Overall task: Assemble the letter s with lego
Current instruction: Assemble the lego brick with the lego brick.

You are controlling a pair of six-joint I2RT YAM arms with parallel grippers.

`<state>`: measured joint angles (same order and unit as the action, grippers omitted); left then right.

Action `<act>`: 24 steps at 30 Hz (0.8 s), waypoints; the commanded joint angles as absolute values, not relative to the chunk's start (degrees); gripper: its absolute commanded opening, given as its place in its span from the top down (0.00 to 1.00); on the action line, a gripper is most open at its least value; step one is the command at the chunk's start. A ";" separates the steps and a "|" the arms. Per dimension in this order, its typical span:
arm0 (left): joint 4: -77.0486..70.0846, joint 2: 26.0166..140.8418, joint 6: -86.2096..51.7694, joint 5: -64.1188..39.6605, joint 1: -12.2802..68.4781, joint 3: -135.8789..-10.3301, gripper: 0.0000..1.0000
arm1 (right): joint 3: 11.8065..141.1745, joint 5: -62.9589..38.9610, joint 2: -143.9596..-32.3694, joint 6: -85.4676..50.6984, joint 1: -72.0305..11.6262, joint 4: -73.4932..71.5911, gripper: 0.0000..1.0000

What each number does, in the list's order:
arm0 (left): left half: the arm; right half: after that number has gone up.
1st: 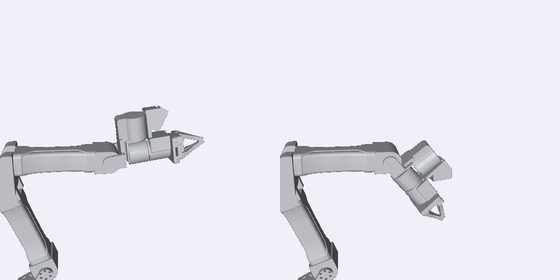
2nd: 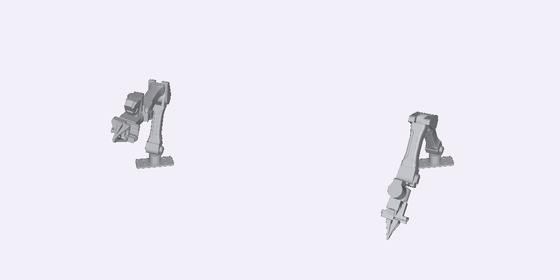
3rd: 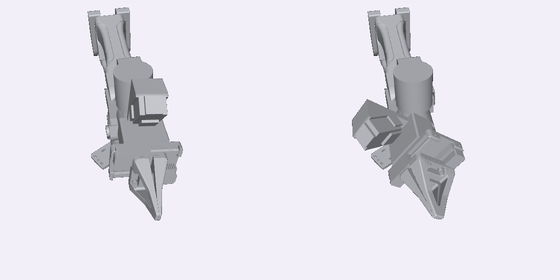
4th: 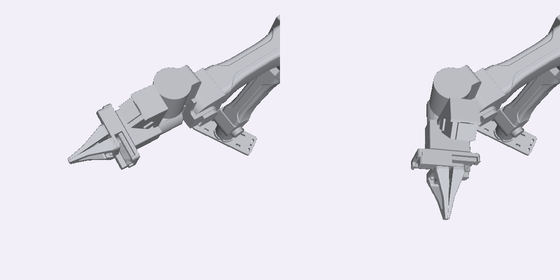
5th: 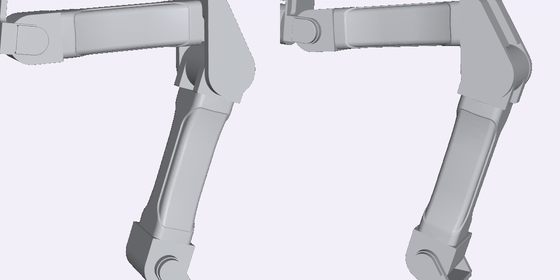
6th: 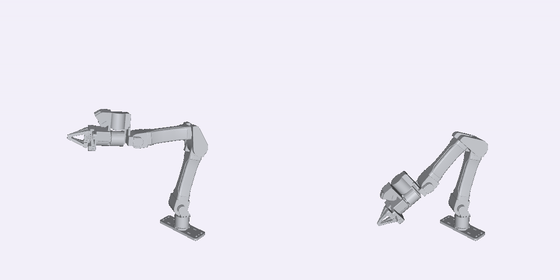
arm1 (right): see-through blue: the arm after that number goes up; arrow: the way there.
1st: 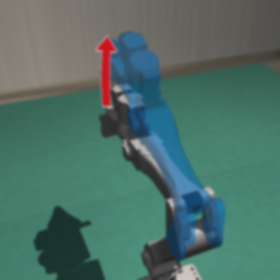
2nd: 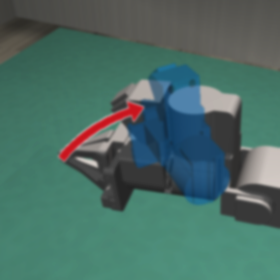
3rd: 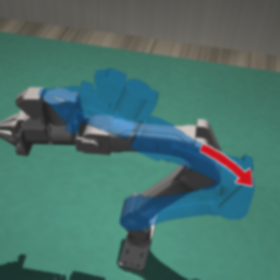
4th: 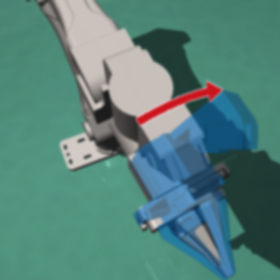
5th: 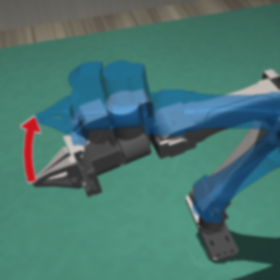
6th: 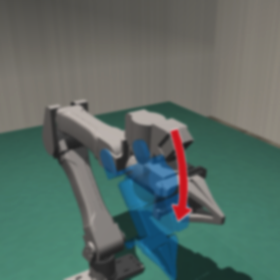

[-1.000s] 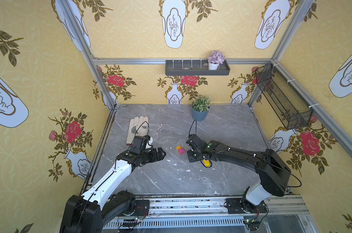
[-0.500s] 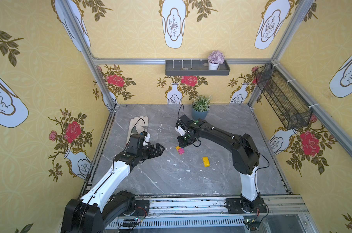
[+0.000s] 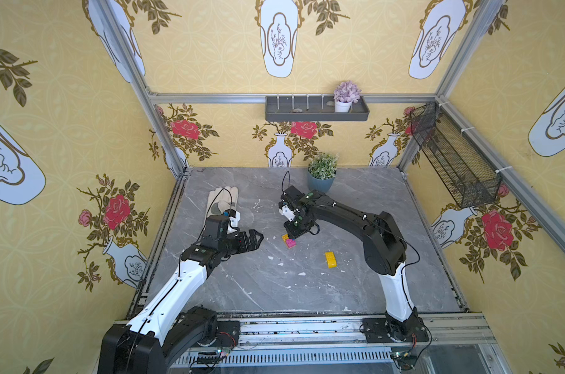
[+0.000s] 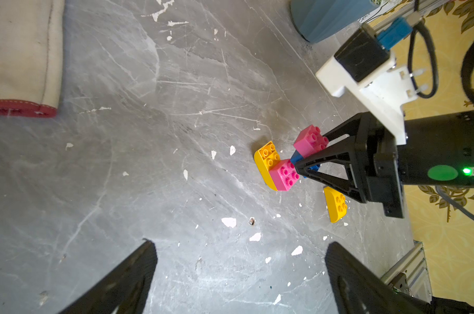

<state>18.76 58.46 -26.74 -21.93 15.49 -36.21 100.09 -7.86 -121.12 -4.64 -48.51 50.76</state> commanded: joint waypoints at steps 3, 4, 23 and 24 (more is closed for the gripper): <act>18.61 58.36 -25.59 -22.32 15.38 -36.12 0.01 | 99.84 -9.61 -121.41 -4.15 -48.84 49.53 0.73; 18.55 58.28 -25.61 -22.32 15.38 -36.05 0.01 | 99.89 -9.77 -121.54 -4.19 -48.79 49.40 0.73; 18.62 58.27 -25.19 -22.40 15.39 -35.68 0.01 | 101.03 -11.65 -123.52 -4.85 -49.04 48.56 0.73; 18.61 58.26 -25.22 -22.40 15.38 -35.61 0.01 | 101.12 -11.65 -123.54 -4.92 -49.13 48.52 0.73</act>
